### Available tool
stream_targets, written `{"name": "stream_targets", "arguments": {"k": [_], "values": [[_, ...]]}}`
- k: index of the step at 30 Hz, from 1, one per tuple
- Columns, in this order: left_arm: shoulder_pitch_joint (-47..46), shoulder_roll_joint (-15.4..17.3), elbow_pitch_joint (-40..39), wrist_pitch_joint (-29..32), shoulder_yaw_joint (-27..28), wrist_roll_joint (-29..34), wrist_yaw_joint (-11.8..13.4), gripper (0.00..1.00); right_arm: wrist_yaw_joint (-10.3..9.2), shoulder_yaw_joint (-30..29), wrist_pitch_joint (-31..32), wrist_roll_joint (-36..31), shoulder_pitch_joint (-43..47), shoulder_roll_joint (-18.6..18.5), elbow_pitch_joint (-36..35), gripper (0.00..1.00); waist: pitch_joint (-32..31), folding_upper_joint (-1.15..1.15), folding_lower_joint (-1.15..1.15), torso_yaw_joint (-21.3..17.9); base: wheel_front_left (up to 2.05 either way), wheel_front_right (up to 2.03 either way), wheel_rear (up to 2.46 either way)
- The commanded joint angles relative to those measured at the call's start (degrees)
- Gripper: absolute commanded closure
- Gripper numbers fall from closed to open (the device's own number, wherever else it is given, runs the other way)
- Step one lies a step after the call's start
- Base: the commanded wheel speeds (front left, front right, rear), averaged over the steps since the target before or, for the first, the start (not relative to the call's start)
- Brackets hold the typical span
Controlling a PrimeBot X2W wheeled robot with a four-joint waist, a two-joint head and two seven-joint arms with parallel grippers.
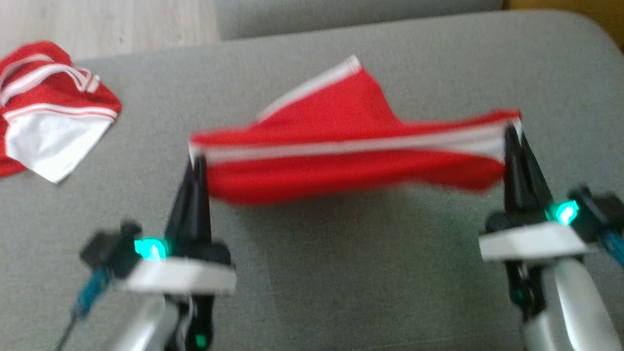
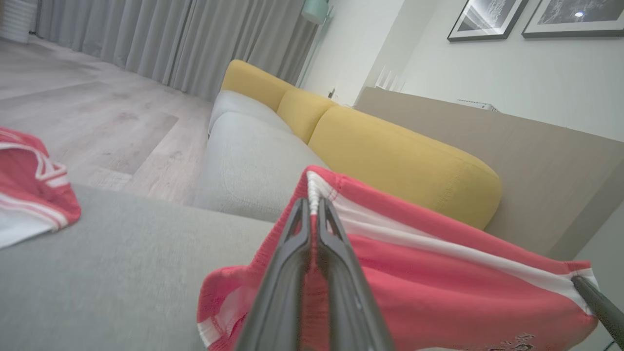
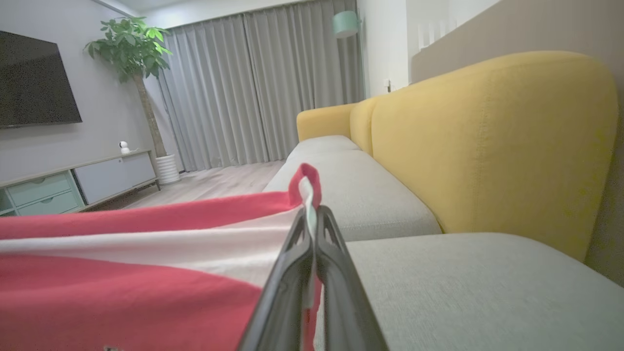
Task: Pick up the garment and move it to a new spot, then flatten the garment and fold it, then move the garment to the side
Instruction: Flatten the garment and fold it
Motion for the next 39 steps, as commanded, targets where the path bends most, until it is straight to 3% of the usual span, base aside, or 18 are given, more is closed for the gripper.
{"name": "stream_targets", "arguments": {"k": [1, 7, 14, 20, 29, 39], "values": [[0.89, 0.73, -3.74, -0.54, 3.28, 0.8, 0.98, 1.0, 0.37, -0.07, 0.94, 0.71, 1.69, 0.04, -4.72, 1.0, -2.33, 0.0, 0.02, 0.58, 0.0, 0.0, 0.0], [11.57, -0.81, -8.94, -0.34, 1.96, -0.19, 2.75, 1.0, 0.37, -3.14, 6.87, 1.31, 12.21, 0.04, -16.17, 1.0, -4.33, 0.0, 0.02, 1.81, 0.0, 0.0, 0.0], [12.12, -2.89, -5.45, 0.76, -0.5, -1.16, 2.25, 1.0, 0.37, -3.22, 10.58, -0.25, 11.11, 0.04, -15.71, 1.0, -2.31, 0.0, 0.02, 3.94, 0.0, 0.0, 0.0], [5.53, -6.23, 2.92, 0.76, -0.47, -1.97, 0.39, 1.0, 0.37, -2.45, 12.56, -3.22, 0.94, 0.01, -6.58, 1.0, 2.43, 0.0, 0.02, 6.48, 0.0, 0.0, 0.0], [-8.11, -11.66, 19.58, 1.59, 0.12, -4.24, -2.75, 1.0, 0.37, 1.94, 14.23, -4.63, -18.96, -3.75, 13.79, 1.0, 9.13, 0.0, 0.02, 9.66, 0.0, 0.0, 0.0], [-14.35, -13.68, 25.81, 0.32, -1.24, -4.47, -3.88, 1.0, 0.37, 6.3, 12.98, -5.12, -32.38, -5.73, 31.45, 1.0, 12.32, 0.0, 0.02, 11.78, 0.0, 0.0, 0.0]]}}
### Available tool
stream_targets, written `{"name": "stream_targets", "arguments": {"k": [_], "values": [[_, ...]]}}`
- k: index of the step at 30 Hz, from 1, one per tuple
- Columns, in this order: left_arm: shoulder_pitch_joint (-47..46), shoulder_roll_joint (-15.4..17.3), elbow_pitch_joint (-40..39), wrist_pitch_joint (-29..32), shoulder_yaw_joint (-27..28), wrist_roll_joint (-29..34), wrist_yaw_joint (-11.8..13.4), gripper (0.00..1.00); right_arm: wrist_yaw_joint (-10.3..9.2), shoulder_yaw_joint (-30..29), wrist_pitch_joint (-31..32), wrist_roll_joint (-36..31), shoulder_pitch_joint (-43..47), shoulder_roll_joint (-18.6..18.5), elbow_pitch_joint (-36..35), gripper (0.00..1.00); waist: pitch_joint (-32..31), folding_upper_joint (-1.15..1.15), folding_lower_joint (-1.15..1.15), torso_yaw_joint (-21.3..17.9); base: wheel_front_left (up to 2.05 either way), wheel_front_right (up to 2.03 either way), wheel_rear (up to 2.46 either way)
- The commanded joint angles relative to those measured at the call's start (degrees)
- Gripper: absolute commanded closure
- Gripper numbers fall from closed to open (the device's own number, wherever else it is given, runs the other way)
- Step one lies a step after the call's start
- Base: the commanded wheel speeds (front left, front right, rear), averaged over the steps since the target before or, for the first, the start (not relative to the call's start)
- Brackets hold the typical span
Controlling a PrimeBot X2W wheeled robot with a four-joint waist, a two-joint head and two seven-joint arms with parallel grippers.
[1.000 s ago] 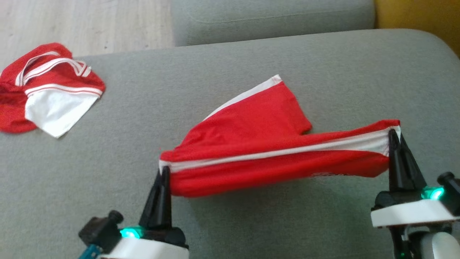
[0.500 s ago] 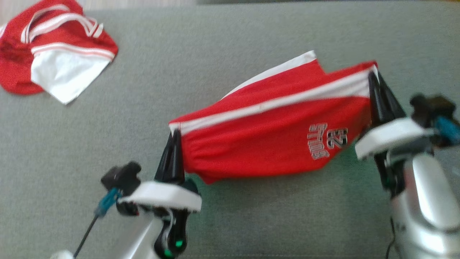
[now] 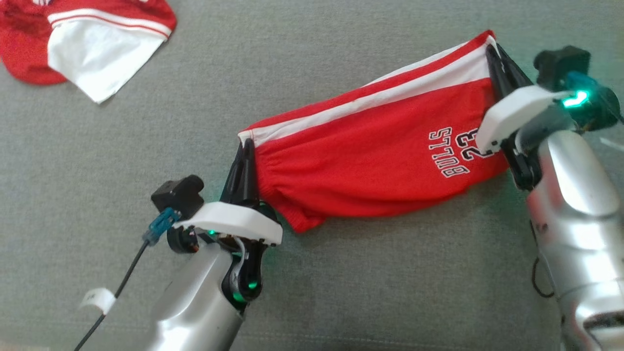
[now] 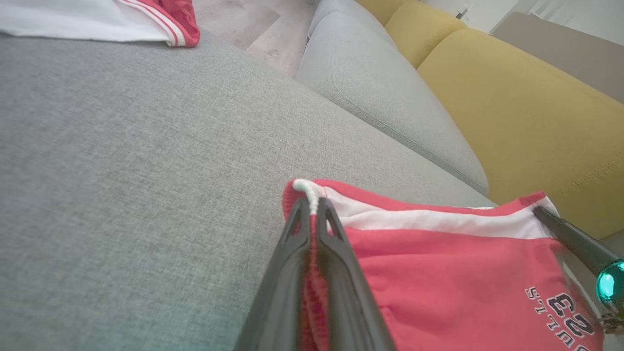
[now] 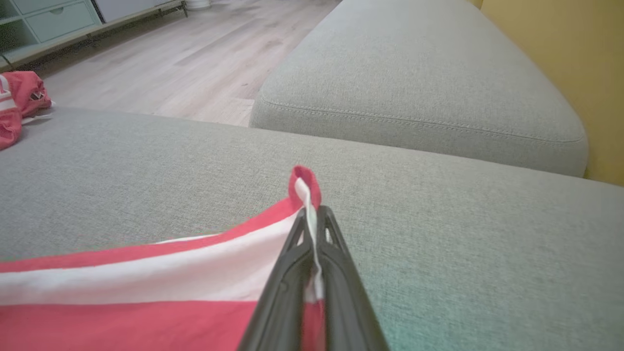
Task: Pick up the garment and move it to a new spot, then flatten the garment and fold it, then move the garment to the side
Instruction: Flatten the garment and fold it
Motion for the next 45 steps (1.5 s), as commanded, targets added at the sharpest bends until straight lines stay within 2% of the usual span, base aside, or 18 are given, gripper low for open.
{"name": "stream_targets", "arguments": {"k": [1, 3, 4, 5, 6, 7, 12, 21, 31, 38, 39, 40, 42, 43, 45], "values": [[-2.18, 0.28, -0.83, -0.91, 0.79, -0.11, 0.0, 1.0, 0.37, 1.79, -0.81, -0.24, -2.71, -0.2, 0.64, 1.0, 0.4, 0.0, -0.01, 0.51, 0.0, 0.0, 0.0], [-2.57, 0.16, -0.59, -1.0, 0.11, -0.12, 0.31, 1.0, 0.37, 2.46, -0.86, 0.01, -4.22, -0.24, 3.81, 0.69, 0.42, 0.0, -0.01, 0.73, 0.0, 0.0, 0.0], [-2.65, 0.12, -0.58, -1.03, -0.29, -0.13, 0.45, 1.0, 0.37, 2.68, -0.94, 0.18, -4.83, -0.24, 5.34, 0.01, 0.35, 0.0, -0.01, 0.82, 0.0, 0.0, 0.0], [-2.65, 0.08, -0.66, -1.06, -0.66, -0.16, 0.59, 0.73, 0.37, 2.83, -1.33, 0.32, -5.38, -0.27, 6.67, 0.0, 0.21, 0.0, -0.01, 0.91, 0.0, 0.0, 0.0], [-2.55, 0.05, -0.82, -1.09, -1.0, -0.23, 0.74, 0.26, 0.37, 2.93, -1.83, 0.41, -5.82, -0.33, 7.92, 0.0, 0.03, 0.0, -0.01, 1.01, 0.0, 0.0, 0.0], [-2.37, 0.03, -1.02, -1.11, -1.33, -0.31, 0.88, 0.0, 0.37, 2.99, -2.36, 0.43, -6.14, -0.38, 9.11, 0.0, -0.21, 0.0, -0.01, 1.09, 0.0, 0.0, 0.0], [-0.3, 0.46, -2.96, -1.21, -2.4, 0.39, 2.08, 0.0, 0.37, 3.38, -5.14, 1.08, -6.8, -0.34, 13.78, 0.0, -1.98, 0.0, -0.01, 0.9, 0.0, 0.0, 0.0], [6.68, 5.79, -10.31, -1.31, -2.4, 2.5, 5.13, 0.0, 0.37, 5.37, -7.25, 3.43, -5.23, -1.51, 18.11, 0.0, -6.74, 0.0, -0.01, 1.06, 0.0, 0.0, 0.0], [14.74, 12.99, -20.15, -1.23, 0.41, 4.43, 11.04, 0.0, 0.37, 9.8, -0.39, 9.84, -0.1, -4.19, 22.17, 0.0, -11.27, 0.0, -0.01, 4.09, 0.0, 0.0, 0.0], [18.17, 16.15, -25.27, -0.77, 2.25, 4.38, 13.8, 0.0, 0.37, 11.76, 5.45, 13.35, 2.14, -5.09, 24.18, 0.0, -11.42, 0.0, -0.01, 5.82, 0.0, 0.0, 0.0], [18.44, 16.44, -25.75, -0.72, 2.42, 4.35, 14.0, 0.0, 0.37, 11.71, 6.33, 13.93, 2.28, -4.98, 24.49, 0.03, -11.38, 0.0, -0.01, 5.94, 0.0, 0.0, 0.0], [18.64, 16.67, -26.17, -0.69, 2.53, 4.36, 14.17, 0.0, 0.37, 11.61, 7.07, 14.6, 2.41, -4.8, 24.7, 0.31, -11.34, 0.0, -0.01, 6.05, 0.0, 0.0, 0.0], [18.95, 16.97, -26.93, -0.59, 2.67, 4.4, 14.56, 0.0, 0.37, 11.43, 8.05, 15.96, 2.72, -4.48, 24.75, 0.61, -11.27, 0.0, -0.01, 6.22, 0.0, 0.0, 0.0], [19.07, 17.08, -27.23, -0.57, 2.73, 4.42, 14.74, 0.0, 0.37, 11.39, 8.2, 16.5, 2.84, -4.41, 24.64, 0.7, -11.27, 0.0, -0.01, 6.24, 0.0, 0.0, 0.0], [19.28, 17.31, -27.7, -0.56, 2.87, 4.51, 15.08, 0.0, 0.37, 11.38, 7.84, 17.32, 3.01, -4.39, 24.17, 1.0, -11.33, 0.0, -0.01, 6.12, 0.0, 0.0, 0.0]]}}
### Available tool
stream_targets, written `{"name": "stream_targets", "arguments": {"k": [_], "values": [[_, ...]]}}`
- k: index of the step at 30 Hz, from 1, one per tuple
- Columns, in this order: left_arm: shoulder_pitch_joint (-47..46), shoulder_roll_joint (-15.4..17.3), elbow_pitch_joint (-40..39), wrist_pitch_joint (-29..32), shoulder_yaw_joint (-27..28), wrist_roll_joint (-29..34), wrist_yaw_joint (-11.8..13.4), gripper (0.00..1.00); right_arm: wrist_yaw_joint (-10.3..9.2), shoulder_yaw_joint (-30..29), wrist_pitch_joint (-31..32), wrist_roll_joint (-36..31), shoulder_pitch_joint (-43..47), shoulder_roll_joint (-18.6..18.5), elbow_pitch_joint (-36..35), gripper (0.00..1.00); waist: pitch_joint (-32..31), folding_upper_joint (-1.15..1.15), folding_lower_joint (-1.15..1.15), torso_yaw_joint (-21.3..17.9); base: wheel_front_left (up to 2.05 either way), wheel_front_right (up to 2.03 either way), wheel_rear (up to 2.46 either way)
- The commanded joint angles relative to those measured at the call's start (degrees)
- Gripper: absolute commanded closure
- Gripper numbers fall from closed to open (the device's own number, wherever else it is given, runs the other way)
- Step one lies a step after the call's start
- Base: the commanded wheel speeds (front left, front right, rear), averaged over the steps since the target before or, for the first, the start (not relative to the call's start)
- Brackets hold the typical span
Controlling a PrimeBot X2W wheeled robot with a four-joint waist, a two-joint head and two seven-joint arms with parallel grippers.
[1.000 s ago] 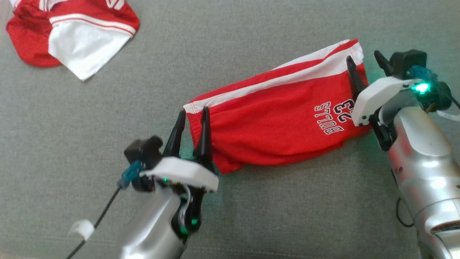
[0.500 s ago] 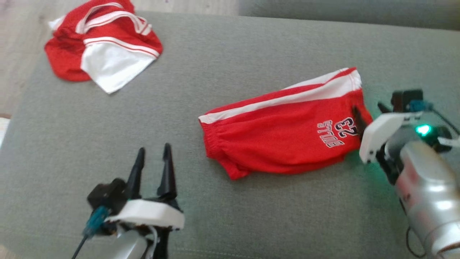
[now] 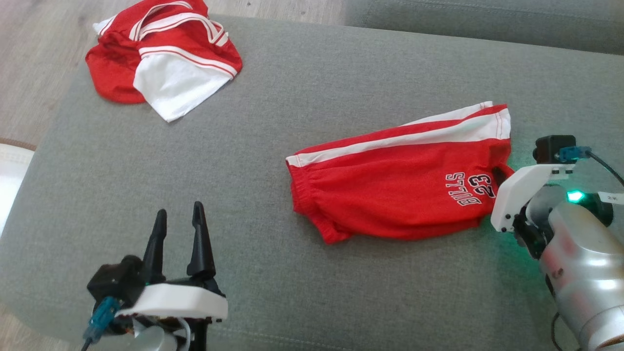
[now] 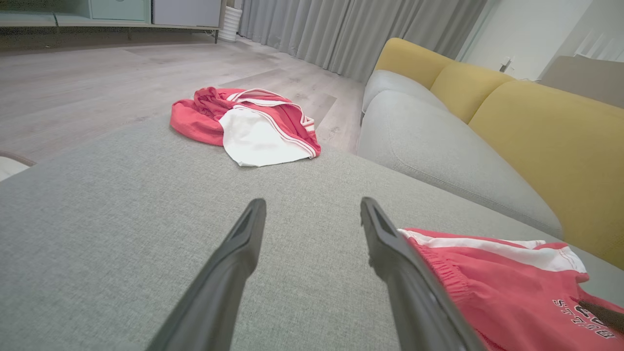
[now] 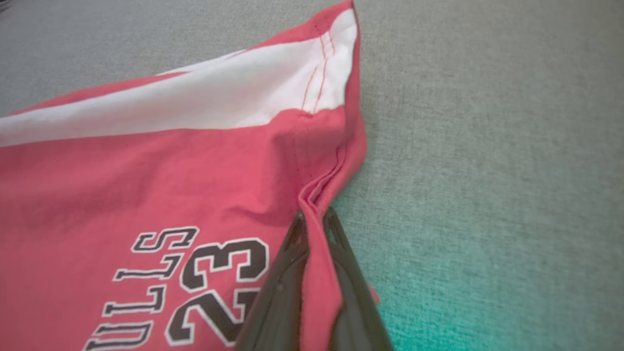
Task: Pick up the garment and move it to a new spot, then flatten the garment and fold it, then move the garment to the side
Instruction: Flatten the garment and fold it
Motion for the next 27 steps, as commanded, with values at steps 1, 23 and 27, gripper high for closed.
{"name": "stream_targets", "arguments": {"k": [1, 23, 27], "values": [[-1.15, 1.5, -2.25, -0.17, 2.48, 0.7, 0.44, 0.0, 0.37, 0.89, -0.16, 0.72, 1.3, 0.34, -0.92, 1.0, -0.15, 0.0, 0.0, -0.28, 0.0, 0.0, 0.0], [-0.09, 1.47, 0.18, -0.93, 3.18, 2.13, -0.86, 0.0, 0.37, -8.84, -12.66, 3.0, 13.06, -0.54, -9.05, 1.0, -5.69, 0.0, 0.0, -14.17, 0.0, 0.0, 0.0], [1.06, 0.64, 0.69, -1.04, 3.02, 2.27, -1.02, 0.0, 0.37, -11.97, -12.74, 1.5, 15.12, 1.22, -11.66, 1.0, -5.77, 0.0, 0.0, -15.96, 0.0, 0.0, 0.0]]}}
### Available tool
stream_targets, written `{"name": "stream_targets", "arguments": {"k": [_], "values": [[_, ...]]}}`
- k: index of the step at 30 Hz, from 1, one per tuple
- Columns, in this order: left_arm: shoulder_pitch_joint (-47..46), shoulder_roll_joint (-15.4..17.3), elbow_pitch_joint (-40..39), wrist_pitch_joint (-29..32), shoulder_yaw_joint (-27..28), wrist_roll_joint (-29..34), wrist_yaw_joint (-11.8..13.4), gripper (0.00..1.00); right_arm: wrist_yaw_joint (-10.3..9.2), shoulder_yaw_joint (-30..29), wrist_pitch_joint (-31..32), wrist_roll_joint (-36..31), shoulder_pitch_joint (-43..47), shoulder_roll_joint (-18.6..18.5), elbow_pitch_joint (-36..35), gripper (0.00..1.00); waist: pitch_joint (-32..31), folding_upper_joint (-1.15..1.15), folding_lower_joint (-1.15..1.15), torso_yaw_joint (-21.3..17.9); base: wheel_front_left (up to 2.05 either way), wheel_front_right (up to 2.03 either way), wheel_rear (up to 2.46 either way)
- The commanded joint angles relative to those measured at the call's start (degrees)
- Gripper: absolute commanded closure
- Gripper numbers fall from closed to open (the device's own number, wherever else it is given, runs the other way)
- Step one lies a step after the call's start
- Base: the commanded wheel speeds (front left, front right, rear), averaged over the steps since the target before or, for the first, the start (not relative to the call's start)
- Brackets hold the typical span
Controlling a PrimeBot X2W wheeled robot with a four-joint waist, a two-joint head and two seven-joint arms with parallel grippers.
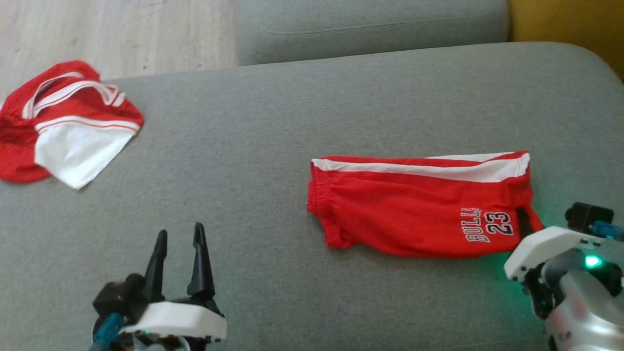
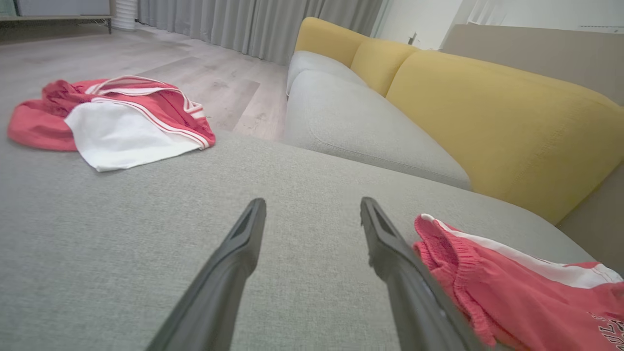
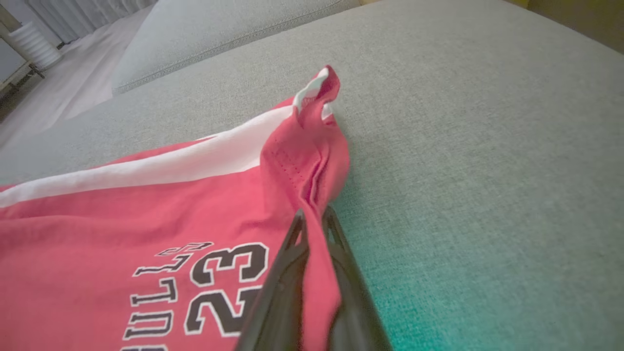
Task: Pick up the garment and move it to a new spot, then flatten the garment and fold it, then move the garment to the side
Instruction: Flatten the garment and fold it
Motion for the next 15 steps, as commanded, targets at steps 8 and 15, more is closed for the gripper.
{"name": "stream_targets", "arguments": {"k": [8, 15], "values": [[-1.35, -1.46, -0.06, -0.82, 1.82, 0.75, -0.96, 0.0, 0.37, -2.28, 3.38, -4.95, -0.07, 3.87, -11.85, 1.0, -1.16, 0.0, 0.0, 0.85, 0.0, 0.0, 0.0], [-1.0, -2.79, 0.42, -0.88, 1.88, 0.93, -1.49, 0.0, 0.37, 2.45, 10.98, -5.25, 0.65, 8.33, -25.97, 1.0, -2.24, 0.0, 0.0, 4.78, 0.0, 0.0, 0.0]]}}
